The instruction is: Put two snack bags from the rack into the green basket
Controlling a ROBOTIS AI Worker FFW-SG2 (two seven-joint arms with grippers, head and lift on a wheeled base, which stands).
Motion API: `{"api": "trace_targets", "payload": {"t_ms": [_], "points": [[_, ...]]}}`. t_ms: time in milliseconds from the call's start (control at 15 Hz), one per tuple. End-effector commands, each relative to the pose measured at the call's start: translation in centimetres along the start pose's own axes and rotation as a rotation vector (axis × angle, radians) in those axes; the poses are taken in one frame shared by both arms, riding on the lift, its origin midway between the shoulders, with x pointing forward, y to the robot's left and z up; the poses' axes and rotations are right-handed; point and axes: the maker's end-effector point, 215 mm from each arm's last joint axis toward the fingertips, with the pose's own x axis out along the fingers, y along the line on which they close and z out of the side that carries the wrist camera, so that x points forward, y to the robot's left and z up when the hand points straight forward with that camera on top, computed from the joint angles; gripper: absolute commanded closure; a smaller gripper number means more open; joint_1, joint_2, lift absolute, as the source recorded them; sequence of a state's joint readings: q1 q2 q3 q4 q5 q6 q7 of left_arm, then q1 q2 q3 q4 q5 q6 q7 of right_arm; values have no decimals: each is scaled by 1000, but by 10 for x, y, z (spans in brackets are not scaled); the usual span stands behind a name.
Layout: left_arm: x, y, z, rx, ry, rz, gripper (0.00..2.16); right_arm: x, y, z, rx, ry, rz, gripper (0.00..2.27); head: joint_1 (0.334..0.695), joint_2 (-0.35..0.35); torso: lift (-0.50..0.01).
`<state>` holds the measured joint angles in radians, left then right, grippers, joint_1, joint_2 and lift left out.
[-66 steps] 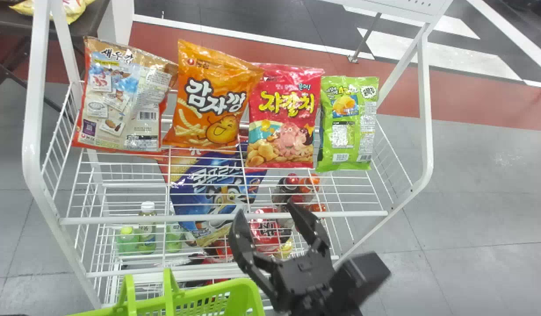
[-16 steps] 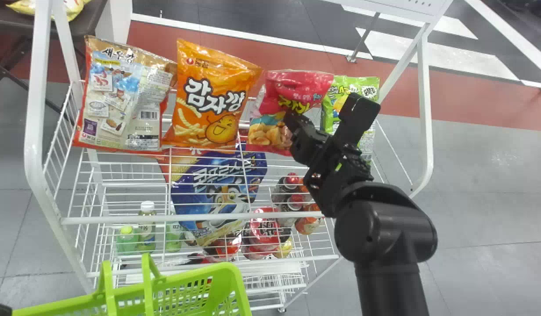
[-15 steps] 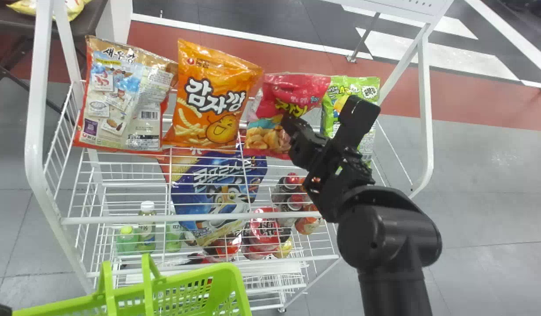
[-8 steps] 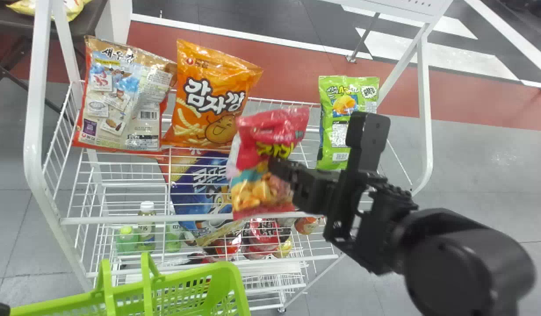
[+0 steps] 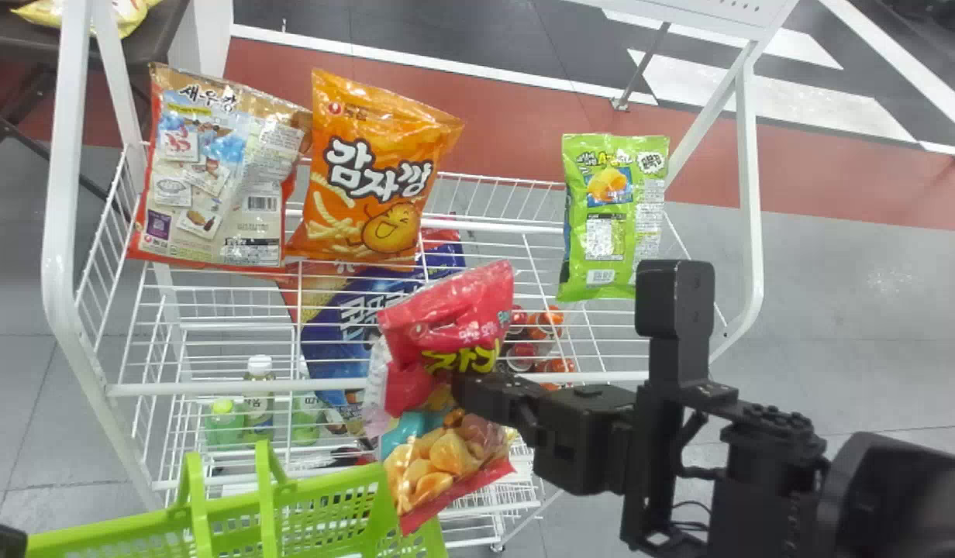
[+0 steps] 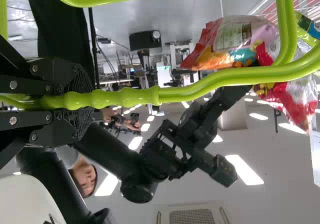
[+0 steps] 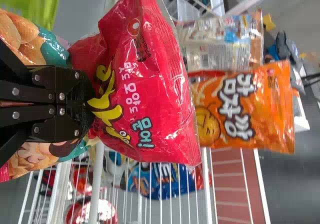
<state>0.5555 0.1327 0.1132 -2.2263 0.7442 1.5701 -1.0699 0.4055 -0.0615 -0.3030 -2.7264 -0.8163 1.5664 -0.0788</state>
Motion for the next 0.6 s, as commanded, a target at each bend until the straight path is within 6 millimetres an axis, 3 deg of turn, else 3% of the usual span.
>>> {"api": "trace_targets", "payload": {"t_ms": [0,267,533], "points": [[1,0,-1,-3,1,-1,1065,-4,26,-8,15,15,90,2027,695,-350,-3],[7,2,-4,-3,11,6,1065,-3,47,-30,41,64,157,2027,695,-298,-3],[10,1,0,10,21,6,1065,19,45,-78,108,188,178,2027,695,-294,-3]]}}
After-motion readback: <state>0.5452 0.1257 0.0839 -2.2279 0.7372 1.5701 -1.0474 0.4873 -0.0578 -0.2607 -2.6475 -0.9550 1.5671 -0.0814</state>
